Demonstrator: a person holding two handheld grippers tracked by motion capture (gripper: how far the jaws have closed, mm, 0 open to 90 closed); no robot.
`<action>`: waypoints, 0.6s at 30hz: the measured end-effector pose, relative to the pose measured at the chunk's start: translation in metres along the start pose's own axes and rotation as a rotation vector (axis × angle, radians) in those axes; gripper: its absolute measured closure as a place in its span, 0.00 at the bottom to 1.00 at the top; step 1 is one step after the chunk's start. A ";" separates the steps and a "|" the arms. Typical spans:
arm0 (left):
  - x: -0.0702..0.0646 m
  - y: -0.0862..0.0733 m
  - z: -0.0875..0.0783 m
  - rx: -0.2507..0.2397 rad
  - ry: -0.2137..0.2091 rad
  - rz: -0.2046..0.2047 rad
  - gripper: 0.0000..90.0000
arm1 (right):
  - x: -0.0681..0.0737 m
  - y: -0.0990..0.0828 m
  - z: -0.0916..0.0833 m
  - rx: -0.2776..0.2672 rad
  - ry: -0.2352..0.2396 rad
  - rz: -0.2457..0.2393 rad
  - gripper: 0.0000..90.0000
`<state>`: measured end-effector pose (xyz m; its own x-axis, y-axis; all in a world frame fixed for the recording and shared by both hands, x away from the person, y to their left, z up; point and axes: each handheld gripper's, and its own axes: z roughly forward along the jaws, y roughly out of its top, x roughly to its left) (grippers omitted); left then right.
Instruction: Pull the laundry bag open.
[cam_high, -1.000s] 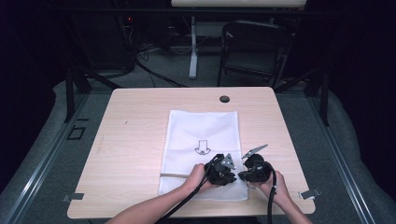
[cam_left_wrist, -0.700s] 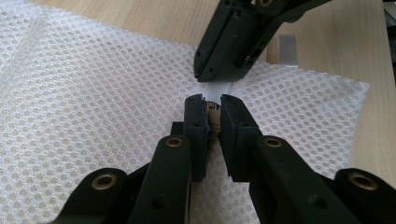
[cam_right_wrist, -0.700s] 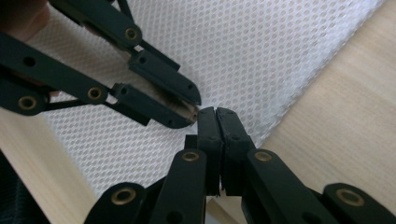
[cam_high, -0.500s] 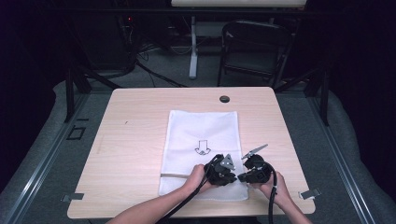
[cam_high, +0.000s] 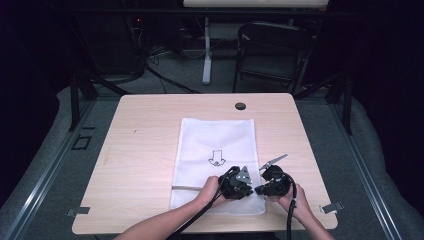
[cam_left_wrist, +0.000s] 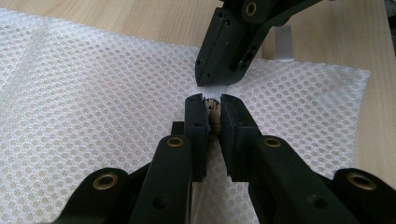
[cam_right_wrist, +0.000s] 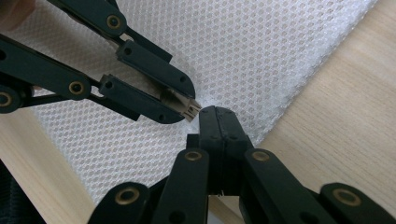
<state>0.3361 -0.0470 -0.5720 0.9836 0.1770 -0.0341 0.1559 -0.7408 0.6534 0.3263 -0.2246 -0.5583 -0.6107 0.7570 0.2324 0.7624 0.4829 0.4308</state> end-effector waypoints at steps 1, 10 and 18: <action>0.000 0.000 0.000 -0.003 -0.001 0.001 0.91 | 0.000 0.001 -0.001 0.014 -0.002 -0.014 1.00; 0.000 0.001 -0.001 0.011 -0.003 0.022 0.91 | -0.001 0.000 -0.001 0.016 -0.010 -0.022 1.00; 0.002 0.001 -0.004 0.019 -0.003 0.041 0.91 | -0.002 0.000 -0.001 0.012 -0.002 -0.008 1.00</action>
<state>0.3381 -0.0444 -0.5685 0.9894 0.1446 -0.0098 0.1173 -0.7593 0.6401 0.3271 -0.2266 -0.5581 -0.6163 0.7541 0.2268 0.7600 0.4941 0.4222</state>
